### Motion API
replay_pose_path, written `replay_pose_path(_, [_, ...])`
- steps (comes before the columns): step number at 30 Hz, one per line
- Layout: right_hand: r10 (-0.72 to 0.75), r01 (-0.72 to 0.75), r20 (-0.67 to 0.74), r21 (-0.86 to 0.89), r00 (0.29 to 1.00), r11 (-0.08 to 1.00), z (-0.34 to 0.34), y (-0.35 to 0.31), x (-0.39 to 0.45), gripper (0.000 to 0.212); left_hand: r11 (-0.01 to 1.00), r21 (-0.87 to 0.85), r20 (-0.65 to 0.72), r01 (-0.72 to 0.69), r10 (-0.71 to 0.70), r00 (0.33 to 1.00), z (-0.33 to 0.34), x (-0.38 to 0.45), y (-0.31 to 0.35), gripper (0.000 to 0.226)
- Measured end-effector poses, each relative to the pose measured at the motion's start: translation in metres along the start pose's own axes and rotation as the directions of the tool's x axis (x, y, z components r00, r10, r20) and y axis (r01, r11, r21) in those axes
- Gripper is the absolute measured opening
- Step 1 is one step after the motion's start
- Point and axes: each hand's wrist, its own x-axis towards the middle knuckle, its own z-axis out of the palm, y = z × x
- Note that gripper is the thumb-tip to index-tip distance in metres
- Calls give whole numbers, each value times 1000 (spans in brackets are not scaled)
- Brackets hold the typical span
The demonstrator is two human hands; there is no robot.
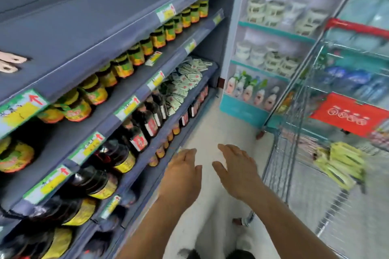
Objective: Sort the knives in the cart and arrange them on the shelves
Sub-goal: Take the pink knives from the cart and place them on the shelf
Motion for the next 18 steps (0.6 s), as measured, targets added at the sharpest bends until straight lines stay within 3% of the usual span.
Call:
replay_pose_path(6, [178, -176, -20, 61, 984, 982, -7, 86, -19, 53, 989, -35, 145, -145, 149, 978, 56, 21, 70, 51])
replay_pose_path(10, [261, -259, 4, 153, 965, 954, -10, 147, -30, 52, 980, -105, 204, -170, 188, 961, 95, 34, 125, 50])
replay_pose_path(18, [352, -365, 100, 185, 931, 912, -22, 290, -25, 50, 977, -71, 317, -200, 212, 924, 176, 69, 241, 43])
